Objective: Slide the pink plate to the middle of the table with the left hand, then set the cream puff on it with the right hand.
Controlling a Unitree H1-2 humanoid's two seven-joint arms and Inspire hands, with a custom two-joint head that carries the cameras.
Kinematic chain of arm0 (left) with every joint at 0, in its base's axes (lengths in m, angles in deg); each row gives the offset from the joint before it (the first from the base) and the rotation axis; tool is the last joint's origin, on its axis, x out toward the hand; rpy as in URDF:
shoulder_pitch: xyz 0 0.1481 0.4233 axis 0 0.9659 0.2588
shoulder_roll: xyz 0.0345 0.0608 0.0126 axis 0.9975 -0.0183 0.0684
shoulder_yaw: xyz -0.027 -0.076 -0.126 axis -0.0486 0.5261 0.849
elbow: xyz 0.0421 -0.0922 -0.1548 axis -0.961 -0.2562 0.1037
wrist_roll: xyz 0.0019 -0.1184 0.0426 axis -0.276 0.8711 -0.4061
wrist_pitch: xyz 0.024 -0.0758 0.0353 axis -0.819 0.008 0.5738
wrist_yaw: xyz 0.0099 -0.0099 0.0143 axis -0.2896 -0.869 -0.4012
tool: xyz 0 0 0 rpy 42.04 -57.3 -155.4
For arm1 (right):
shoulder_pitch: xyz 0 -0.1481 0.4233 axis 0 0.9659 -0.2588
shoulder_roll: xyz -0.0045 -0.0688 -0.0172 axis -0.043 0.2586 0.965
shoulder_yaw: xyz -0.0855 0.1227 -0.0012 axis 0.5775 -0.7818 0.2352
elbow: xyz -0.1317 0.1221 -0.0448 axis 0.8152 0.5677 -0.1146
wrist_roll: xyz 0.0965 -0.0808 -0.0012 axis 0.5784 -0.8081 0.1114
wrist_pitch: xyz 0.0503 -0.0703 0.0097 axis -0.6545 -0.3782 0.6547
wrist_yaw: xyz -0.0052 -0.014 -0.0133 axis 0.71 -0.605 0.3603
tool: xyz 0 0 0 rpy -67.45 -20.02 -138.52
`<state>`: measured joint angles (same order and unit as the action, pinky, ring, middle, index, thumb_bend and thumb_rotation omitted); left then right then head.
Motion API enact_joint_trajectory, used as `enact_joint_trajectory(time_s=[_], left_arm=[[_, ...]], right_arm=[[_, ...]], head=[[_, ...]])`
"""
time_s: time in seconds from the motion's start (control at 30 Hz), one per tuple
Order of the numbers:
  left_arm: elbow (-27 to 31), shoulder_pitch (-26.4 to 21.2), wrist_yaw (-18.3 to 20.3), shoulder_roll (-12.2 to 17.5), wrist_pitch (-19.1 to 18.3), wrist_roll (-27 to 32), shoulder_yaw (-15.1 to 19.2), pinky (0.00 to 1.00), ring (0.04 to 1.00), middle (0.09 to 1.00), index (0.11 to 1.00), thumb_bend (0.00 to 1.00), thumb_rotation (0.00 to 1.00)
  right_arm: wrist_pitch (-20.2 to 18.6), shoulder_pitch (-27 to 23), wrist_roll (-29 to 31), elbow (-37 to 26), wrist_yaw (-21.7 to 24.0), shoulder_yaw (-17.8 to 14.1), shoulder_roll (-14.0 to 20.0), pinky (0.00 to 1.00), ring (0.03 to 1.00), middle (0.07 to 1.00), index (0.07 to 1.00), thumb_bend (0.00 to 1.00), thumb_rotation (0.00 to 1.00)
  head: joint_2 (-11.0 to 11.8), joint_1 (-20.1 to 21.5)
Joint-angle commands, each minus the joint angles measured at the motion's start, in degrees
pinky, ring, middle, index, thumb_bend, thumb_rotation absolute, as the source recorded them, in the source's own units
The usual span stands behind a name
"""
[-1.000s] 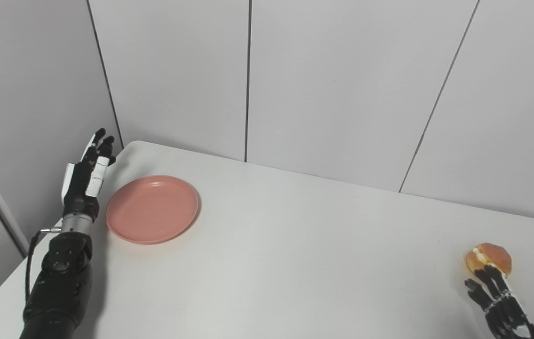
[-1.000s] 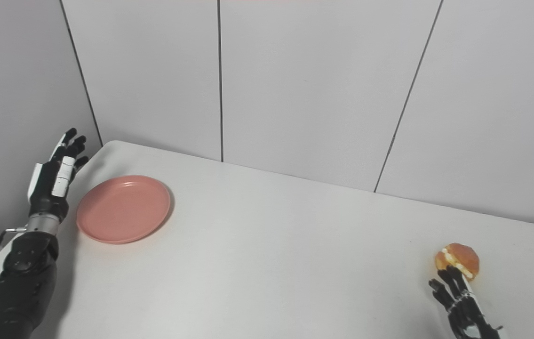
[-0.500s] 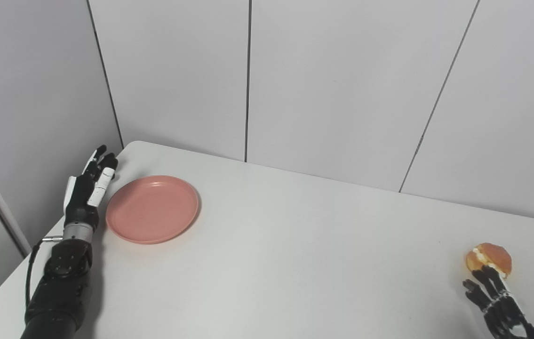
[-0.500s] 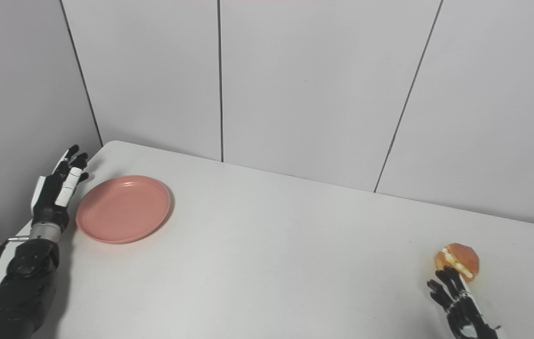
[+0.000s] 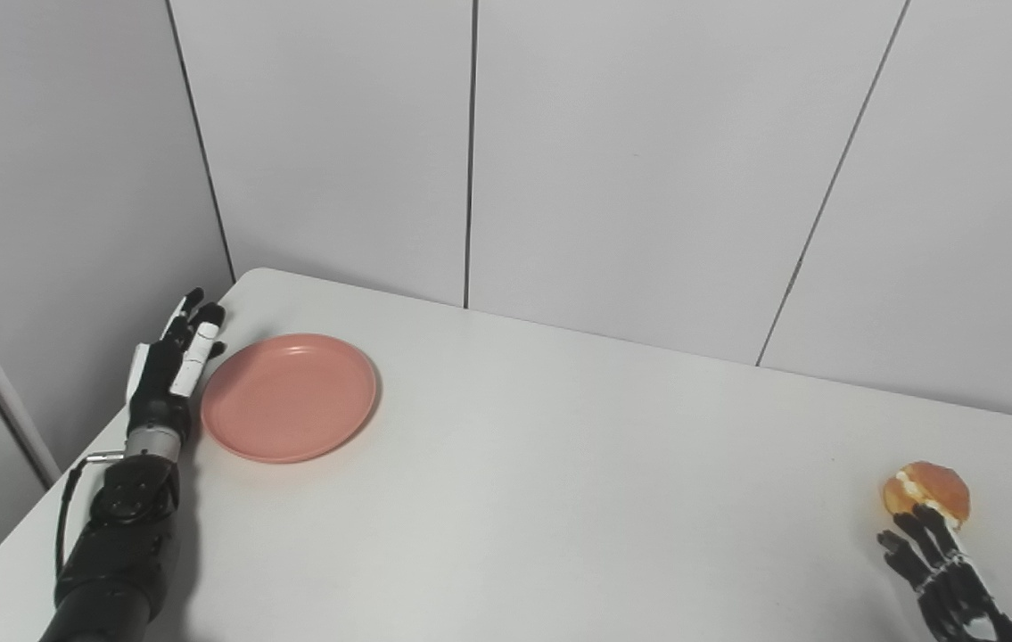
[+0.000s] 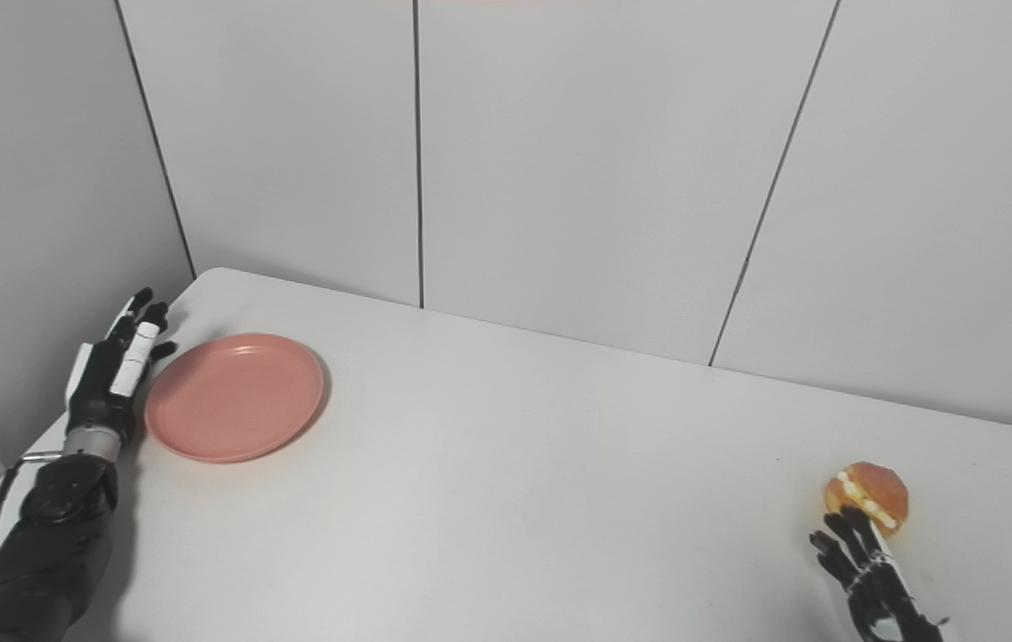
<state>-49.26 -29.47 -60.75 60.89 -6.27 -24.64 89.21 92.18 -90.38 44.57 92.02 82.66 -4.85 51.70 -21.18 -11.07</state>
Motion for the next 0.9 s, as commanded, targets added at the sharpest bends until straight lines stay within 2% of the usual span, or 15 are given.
enact_joint_trajectory(time_s=[0.0,0.07,0.13,0.37,0.57,0.73,0.87], left_arm=[[0.2,-1.8,0.3,1.1,2.2,0.4,-0.1,0.82,0.921,0.905,0.907,0.99,0.84],[0.2,-1.8,0.9,0.7,2.2,0.8,-0.1,0.81,0.917,0.903,0.905,0.99,0.84],[-0.4,-1.7,1.2,0.4,2.2,0.9,-0.2,0.86,0.929,0.909,0.915,0.96,0.84],[-2.1,-1.1,1.4,-0.7,2.2,0.1,-1.6,0.79,0.904,0.887,0.896,0.99,0.84],[-3.0,-0.9,4.2,-1.7,2.3,2.4,-0.6,0.78,0.901,0.889,0.886,1.0,0.81],[-1.3,0.7,6.0,-2.9,2.2,3.5,-0.1,0.79,0.916,0.905,0.897,1.0,0.83],[1.3,2.6,7.0,-3.7,2.2,3.5,-0.3,0.84,0.942,0.932,0.927,0.94,0.86]], right_arm=[[0.5,5.1,-0.3,4.1,-0.4,0.7,-1.0,0.92,0.887,0.927,0.939,0.96,1.0],[0.4,5.2,-0.4,3.9,-0.4,0.7,-1.0,0.92,0.888,0.926,0.94,0.97,1.0],[0.7,5.2,-0.5,4.0,-0.5,0.6,-1.0,0.91,0.886,0.926,0.94,0.97,1.0],[1.3,5.2,-0.5,4.3,-0.3,0.6,-1.0,0.91,0.886,0.929,0.94,0.97,1.0],[1.5,5.4,-0.9,4.0,-0.5,0.7,-1.1,0.9,0.881,0.925,0.936,0.96,1.0],[1.4,5.5,-0.6,3.9,-0.3,0.9,-1.1,0.9,0.885,0.927,0.94,0.96,1.0],[1.9,5.3,-0.9,4.3,-0.3,0.9,-1.0,0.9,0.882,0.925,0.935,0.95,1.0]], head=[[-0.2,0.0],[-0.3,0.1],[-0.3,0.1],[-0.5,0.2],[-0.8,0.6],[-0.8,0.9],[-0.6,0.8]])
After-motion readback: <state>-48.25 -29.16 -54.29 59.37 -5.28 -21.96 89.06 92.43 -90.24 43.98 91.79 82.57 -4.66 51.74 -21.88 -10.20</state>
